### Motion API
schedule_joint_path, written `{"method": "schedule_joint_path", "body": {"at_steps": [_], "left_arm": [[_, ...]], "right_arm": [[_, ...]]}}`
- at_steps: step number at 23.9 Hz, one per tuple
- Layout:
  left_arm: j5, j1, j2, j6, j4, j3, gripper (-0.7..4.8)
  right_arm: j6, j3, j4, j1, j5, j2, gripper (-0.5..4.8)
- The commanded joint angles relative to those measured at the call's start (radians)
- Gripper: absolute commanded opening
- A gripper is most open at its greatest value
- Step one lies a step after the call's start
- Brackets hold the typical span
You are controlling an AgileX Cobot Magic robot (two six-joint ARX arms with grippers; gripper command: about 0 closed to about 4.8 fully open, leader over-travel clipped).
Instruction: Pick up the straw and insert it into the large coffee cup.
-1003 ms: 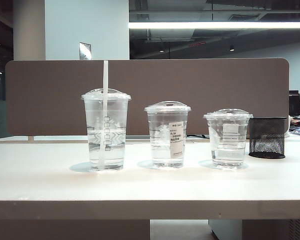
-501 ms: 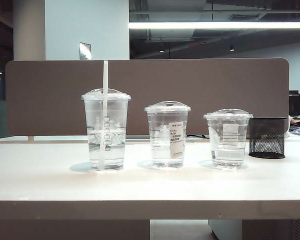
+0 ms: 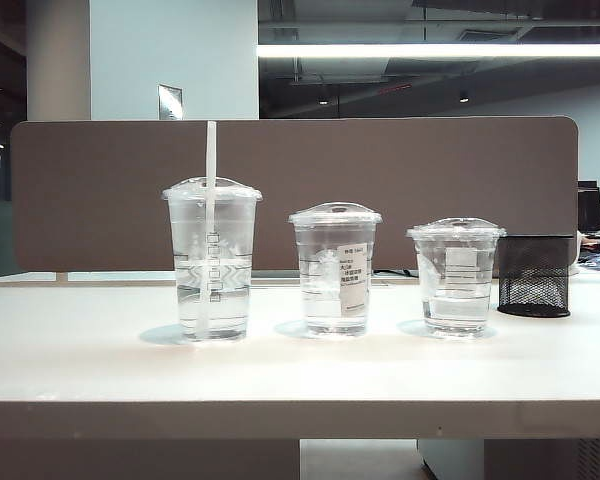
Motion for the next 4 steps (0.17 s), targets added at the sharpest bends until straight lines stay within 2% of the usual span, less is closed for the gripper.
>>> {"method": "schedule_joint_path", "body": {"at_steps": [1, 4], "left_arm": [[0.0, 0.001, 0.001, 0.005, 0.004, -0.003, -0.04], [0.0, 0.001, 0.001, 0.005, 0.004, -0.003, -0.04]], "right_arm": [[-0.001, -0.006, 0.011, -0.001, 0.0, -0.001, -0.01], [-0.001, -0.006, 0.011, -0.001, 0.0, -0.001, -0.01]]}}
